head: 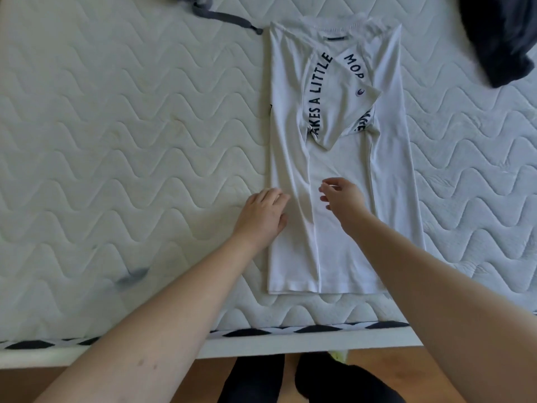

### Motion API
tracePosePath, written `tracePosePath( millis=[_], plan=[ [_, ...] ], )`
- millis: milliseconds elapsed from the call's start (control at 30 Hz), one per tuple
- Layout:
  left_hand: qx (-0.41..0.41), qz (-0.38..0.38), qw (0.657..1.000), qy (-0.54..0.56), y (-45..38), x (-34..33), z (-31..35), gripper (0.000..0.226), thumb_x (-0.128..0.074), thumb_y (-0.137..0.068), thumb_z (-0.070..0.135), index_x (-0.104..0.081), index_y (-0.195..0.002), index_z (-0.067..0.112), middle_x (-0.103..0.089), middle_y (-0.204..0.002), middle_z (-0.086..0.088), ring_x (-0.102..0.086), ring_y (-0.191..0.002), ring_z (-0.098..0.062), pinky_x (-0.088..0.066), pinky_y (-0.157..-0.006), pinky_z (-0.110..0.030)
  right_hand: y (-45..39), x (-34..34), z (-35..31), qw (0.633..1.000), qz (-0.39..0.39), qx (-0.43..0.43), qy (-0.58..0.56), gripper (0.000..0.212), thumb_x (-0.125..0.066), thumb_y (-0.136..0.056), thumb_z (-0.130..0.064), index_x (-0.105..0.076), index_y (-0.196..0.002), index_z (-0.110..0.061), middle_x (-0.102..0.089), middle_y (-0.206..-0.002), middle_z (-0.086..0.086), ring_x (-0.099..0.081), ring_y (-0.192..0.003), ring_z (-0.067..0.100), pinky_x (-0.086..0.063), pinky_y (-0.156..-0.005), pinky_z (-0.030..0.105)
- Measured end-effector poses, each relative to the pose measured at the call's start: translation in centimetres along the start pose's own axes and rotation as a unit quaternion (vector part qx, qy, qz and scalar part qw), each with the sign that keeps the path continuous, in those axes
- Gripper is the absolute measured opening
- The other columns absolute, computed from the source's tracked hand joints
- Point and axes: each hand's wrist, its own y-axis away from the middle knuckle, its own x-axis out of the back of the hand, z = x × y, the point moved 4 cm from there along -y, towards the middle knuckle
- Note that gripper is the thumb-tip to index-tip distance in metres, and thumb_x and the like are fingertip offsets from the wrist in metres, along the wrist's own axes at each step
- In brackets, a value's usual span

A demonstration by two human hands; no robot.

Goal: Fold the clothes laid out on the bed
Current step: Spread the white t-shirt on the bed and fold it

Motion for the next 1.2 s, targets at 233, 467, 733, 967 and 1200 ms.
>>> tracePosePath(
  millis=[233, 467, 733, 967, 1200],
  plan=[
    [-0.013, -0.033, 0.999, -0.037, -7.4, -0.2, -0.7, 0.059, -0.052, -0.095, 0.038, -0.037, -0.147, 0.012, -0.029, -0.157, -0.004, -0.020, -0.146, -0.021, -0.010, -0.115, -0.034, -5.3, 0.0, -2.9, 0.979, 0.003, -0.065, -0.195, 0.052, -0.057, -0.097, -0.016, -0.037, -0.144, -0.005, -0.059, -0.109, 0.006, -0.066, -0.089, 0.022, -0.057, -0.086, 0.036],
    [0.026, -0.050, 0.996, -0.065, -11.8, -1.0, -0.9, 0.053, -0.052, -0.094, 0.040, -0.045, -0.140, 0.014, -0.041, -0.145, -0.003, -0.032, -0.137, -0.022, -0.017, -0.110, -0.031, -10.3, -1.9, -6.0, 0.944, -0.017, -0.152, -0.294, 0.013, -0.068, -0.091, -0.017, -0.060, -0.095, -0.007, -0.064, -0.077, 0.003, -0.065, -0.054, 0.008, -0.049, -0.044, 0.018],
    [0.177, -0.023, 0.983, -0.041, -15.8, -0.6, 1.0, 0.053, -0.058, -0.085, 0.057, -0.052, -0.113, 0.012, -0.059, -0.113, -0.006, -0.055, -0.108, -0.028, -0.037, -0.087, -0.037, -11.3, 0.2, -5.8, 0.885, -0.036, -0.155, -0.437, 0.007, -0.057, -0.095, -0.015, -0.059, -0.099, -0.010, -0.077, -0.083, 0.004, -0.072, -0.066, 0.012, -0.052, -0.051, 0.021],
    [0.193, -0.052, 0.975, -0.099, -17.4, -1.2, 1.8, 0.022, -0.054, -0.084, 0.025, -0.060, -0.101, 0.013, -0.063, -0.104, -0.007, -0.059, -0.100, -0.029, -0.037, -0.083, -0.036, -12.5, 1.7, -6.2, 0.888, -0.040, -0.132, -0.438, 0.015, -0.054, -0.097, -0.019, -0.057, -0.111, -0.014, -0.076, -0.096, 0.005, -0.072, -0.068, 0.014, -0.055, -0.058, 0.024],
    [0.116, -0.015, 0.993, -0.024, -17.9, -1.0, 2.9, 0.019, -0.047, -0.090, 0.023, -0.062, -0.089, 0.012, -0.065, -0.090, -0.007, -0.058, -0.086, -0.029, -0.025, -0.069, -0.033, -13.5, 2.7, -7.6, 0.883, -0.033, -0.105, -0.456, 0.013, -0.049, -0.098, -0.017, -0.054, -0.108, -0.010, -0.076, -0.081, 0.010, -0.071, -0.062, 0.018, -0.055, -0.054, 0.026]
  ],
)
